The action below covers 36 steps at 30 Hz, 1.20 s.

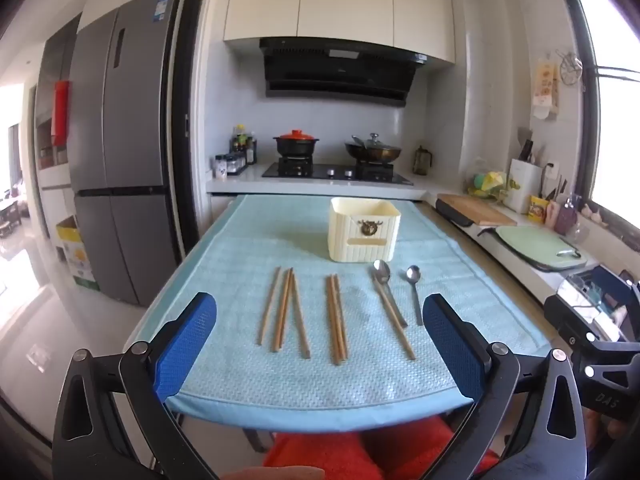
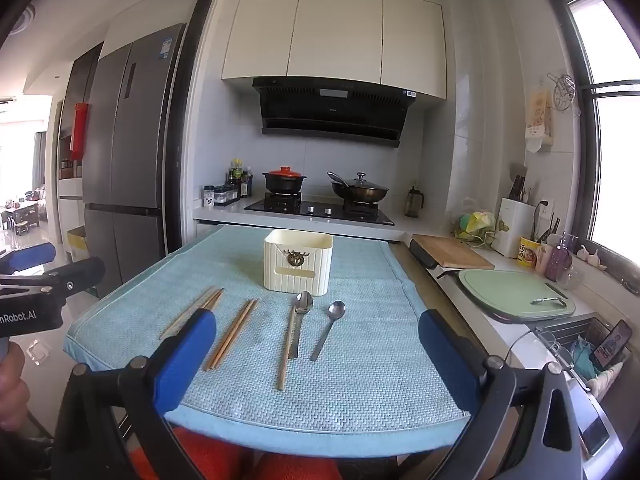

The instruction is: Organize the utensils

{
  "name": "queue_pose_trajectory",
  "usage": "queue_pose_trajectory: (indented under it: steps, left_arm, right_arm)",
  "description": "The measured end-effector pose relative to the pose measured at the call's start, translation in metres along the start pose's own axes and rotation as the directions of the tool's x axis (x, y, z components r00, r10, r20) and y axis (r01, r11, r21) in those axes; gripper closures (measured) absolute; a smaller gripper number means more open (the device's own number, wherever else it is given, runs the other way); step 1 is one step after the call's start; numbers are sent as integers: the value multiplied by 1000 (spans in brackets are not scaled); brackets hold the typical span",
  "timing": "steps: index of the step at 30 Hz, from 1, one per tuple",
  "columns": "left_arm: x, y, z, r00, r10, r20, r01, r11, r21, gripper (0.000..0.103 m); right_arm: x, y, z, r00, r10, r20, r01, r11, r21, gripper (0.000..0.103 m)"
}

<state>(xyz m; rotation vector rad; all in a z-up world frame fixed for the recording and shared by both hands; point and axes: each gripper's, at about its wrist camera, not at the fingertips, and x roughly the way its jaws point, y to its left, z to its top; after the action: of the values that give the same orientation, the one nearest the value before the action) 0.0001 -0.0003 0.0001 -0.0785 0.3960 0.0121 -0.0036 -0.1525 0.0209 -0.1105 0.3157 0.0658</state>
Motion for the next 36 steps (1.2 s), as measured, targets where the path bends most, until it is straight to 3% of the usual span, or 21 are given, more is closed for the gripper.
queue_pose_trajectory:
  steps: [36]
  left_arm:
    - [4,-8,-15,1000,0,-9,0,1000,27,0]
  right_arm:
    - [6,3,-7,1000,10,-20,-10,1000,6,0]
